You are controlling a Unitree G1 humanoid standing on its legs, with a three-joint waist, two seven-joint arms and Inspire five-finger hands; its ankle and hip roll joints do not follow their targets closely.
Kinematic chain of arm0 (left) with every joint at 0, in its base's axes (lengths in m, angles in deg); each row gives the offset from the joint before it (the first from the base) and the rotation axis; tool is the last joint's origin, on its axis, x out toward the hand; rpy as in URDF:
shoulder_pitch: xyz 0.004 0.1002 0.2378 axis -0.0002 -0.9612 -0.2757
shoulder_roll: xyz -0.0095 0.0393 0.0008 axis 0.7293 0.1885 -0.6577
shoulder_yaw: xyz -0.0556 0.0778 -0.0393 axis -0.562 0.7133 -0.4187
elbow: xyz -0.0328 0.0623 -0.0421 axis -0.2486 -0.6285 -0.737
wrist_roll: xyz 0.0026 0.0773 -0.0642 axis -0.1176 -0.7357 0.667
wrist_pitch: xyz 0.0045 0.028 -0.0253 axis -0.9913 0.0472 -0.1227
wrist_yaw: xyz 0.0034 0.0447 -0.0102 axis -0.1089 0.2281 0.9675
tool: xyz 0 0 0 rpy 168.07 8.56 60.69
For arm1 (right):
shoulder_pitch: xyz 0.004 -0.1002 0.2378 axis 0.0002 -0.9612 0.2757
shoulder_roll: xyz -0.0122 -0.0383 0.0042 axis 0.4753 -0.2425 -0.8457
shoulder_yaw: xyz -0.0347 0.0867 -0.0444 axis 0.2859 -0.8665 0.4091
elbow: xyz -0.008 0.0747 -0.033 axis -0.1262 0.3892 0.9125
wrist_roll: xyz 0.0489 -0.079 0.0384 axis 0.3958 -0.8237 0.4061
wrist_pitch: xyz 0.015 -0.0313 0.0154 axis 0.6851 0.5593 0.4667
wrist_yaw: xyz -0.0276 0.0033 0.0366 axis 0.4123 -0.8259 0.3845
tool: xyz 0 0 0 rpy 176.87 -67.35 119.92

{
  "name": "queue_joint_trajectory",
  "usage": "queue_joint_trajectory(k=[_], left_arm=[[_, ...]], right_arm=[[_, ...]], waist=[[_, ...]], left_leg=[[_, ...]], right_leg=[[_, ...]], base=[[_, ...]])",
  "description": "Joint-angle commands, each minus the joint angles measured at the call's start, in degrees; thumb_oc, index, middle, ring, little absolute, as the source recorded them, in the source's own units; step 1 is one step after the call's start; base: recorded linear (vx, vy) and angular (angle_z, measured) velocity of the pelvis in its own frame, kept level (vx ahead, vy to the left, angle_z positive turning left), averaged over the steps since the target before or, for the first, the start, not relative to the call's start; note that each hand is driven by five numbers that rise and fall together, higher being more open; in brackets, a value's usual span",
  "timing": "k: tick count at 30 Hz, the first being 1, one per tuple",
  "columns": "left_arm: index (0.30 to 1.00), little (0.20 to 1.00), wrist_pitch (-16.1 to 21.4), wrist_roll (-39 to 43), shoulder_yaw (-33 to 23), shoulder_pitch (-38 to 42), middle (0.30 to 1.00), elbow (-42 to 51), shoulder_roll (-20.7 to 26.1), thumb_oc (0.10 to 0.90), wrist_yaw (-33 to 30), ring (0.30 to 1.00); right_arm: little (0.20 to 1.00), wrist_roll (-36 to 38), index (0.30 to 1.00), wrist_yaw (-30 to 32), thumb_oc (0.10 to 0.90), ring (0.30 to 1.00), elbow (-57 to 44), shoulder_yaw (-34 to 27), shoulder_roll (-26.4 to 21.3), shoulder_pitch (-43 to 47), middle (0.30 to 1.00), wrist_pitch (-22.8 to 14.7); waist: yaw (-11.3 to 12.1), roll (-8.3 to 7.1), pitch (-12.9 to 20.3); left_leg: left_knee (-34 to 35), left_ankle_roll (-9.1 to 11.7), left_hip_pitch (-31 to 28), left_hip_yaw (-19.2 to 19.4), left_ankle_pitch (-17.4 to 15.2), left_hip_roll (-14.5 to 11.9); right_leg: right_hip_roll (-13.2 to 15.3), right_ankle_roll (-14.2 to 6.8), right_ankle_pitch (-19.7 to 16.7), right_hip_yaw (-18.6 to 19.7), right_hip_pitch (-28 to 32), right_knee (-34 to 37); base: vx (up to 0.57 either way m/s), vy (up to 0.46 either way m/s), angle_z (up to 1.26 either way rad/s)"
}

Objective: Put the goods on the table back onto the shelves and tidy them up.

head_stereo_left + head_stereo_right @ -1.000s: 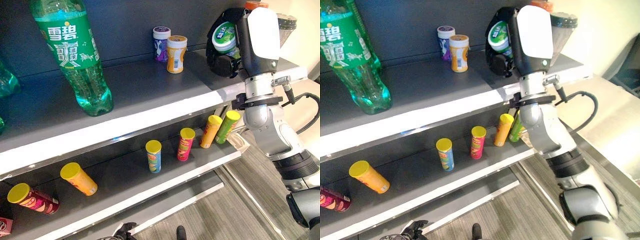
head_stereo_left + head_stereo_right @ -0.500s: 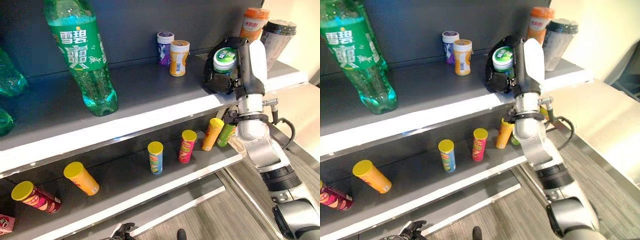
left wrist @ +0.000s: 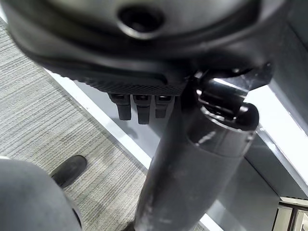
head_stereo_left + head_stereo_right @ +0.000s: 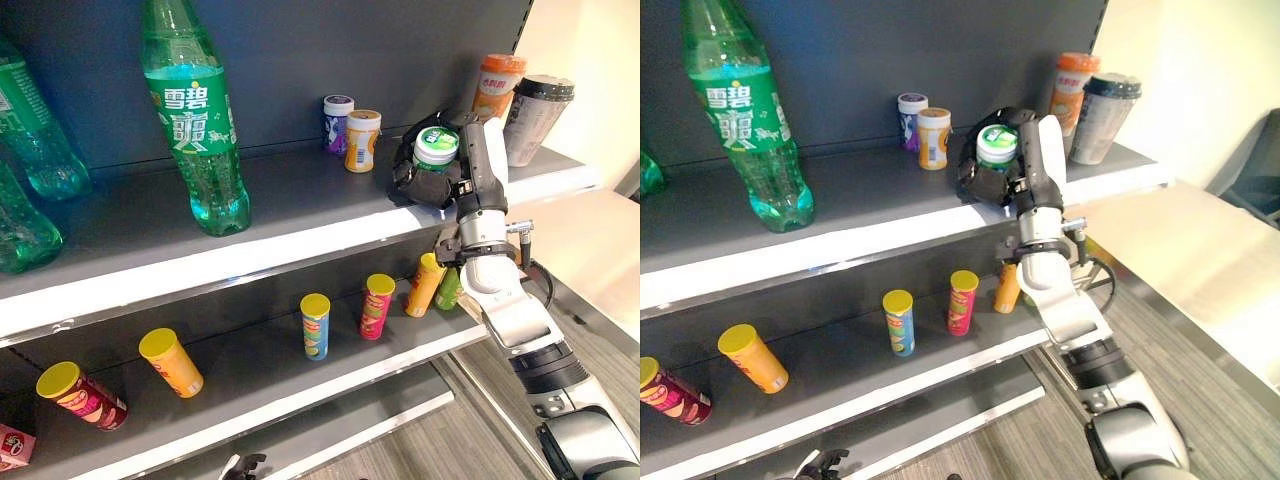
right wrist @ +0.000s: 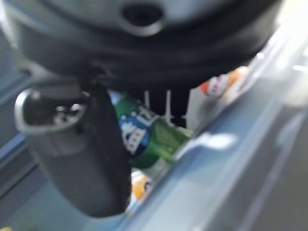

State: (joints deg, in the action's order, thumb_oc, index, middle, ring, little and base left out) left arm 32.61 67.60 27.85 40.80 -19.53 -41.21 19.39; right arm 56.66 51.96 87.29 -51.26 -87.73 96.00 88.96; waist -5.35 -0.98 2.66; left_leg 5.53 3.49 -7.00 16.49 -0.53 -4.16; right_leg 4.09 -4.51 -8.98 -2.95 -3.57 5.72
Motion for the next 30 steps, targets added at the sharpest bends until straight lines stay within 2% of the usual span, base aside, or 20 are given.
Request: queue_joint_trajectory(k=[1,18,20,30], left_arm=[[0.900,0.900,-0.41,-0.63,3.37,-1.46,0.900,-3.11,1.27,0.800,-0.21,0.900],[0.900,0.900,-0.01,0.41,2.97,-2.16,0.900,-2.58,1.77,0.800,-0.07,0.900],[0.900,0.900,0.00,0.48,2.86,-2.25,0.900,-2.42,1.83,0.800,-0.08,0.900],[0.900,0.900,-0.21,0.18,2.53,-2.25,0.900,-2.45,1.99,0.800,-0.10,0.900]], right_arm=[[0.300,0.71,0.300,-2.01,0.400,0.300,4.14,2.31,1.35,5.12,0.300,-0.25],[0.300,-1.46,0.300,-2.45,0.400,0.300,10.35,4.50,5.02,7.17,0.300,0.62],[0.900,-2.11,0.900,-2.33,0.800,0.900,10.69,4.43,4.74,7.16,0.900,0.84],[0.900,-4.25,0.900,-1.73,0.800,0.900,6.94,2.74,2.20,6.81,0.900,1.03]], waist=[[2.46,0.23,-4.31],[3.52,0.13,-4.57],[3.55,0.13,-4.56],[3.32,0.26,-4.38]], left_leg=[[-0.53,1.12,-0.65,0.59,-2.54,-1.07],[-0.53,0.80,-0.33,-0.11,-2.69,-0.43],[-0.53,0.75,-0.35,-0.14,-2.74,-0.38],[-0.53,0.69,-0.71,0.00,-2.99,-0.34]], right_leg=[[4.38,-4.95,4.37,1.78,1.04,-1.96],[5.08,-5.21,3.98,1.11,0.87,-1.92],[5.11,-5.23,3.93,1.10,0.88,-1.91],[5.14,-5.38,3.80,1.13,1.21,-1.82]], base=[[0.00,0.000,0.00],[0.00,0.000,0.00],[0.00,0.000,0.00],[0.00,0.000,0.00]])
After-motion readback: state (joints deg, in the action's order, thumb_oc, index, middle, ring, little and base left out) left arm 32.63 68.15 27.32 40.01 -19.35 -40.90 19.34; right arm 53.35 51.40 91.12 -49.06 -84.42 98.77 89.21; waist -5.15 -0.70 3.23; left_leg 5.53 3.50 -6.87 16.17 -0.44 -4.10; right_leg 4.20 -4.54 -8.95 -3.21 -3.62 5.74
